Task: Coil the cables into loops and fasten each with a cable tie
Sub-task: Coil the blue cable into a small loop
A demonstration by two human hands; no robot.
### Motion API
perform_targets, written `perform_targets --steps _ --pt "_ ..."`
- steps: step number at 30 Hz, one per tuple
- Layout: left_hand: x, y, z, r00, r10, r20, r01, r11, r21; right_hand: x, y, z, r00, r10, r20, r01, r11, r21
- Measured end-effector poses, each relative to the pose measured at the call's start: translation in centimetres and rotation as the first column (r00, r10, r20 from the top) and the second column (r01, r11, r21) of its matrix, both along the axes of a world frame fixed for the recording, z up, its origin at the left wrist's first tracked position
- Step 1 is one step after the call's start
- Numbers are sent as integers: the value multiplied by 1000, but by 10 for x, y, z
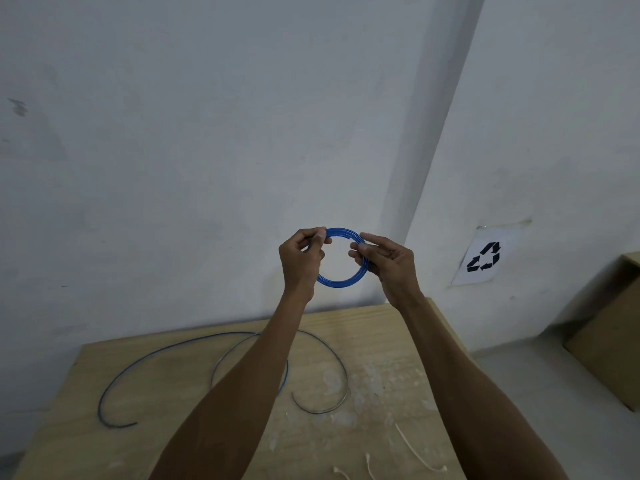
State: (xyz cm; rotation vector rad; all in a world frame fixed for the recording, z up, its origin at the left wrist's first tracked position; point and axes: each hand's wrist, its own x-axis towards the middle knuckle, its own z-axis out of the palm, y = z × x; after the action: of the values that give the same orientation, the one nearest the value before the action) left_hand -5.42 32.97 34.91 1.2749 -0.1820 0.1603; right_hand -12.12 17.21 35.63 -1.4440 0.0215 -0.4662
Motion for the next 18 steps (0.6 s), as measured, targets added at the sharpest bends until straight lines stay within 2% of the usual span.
perform_targets --steps 11,14,18 --pt "1 -7 3 1000 7 -5 -7 1000 -22 -5 -4 3 998 22 -62 -30 991 -130" --pt "2 -6 3 1000 15 16 -15 1000 5 -1 0 2 997 4 -72 -8 998 -54" --pt "3 -5 4 999 27 39 -28 999 24 5 12 0 998 40 -43 -33 988 151"
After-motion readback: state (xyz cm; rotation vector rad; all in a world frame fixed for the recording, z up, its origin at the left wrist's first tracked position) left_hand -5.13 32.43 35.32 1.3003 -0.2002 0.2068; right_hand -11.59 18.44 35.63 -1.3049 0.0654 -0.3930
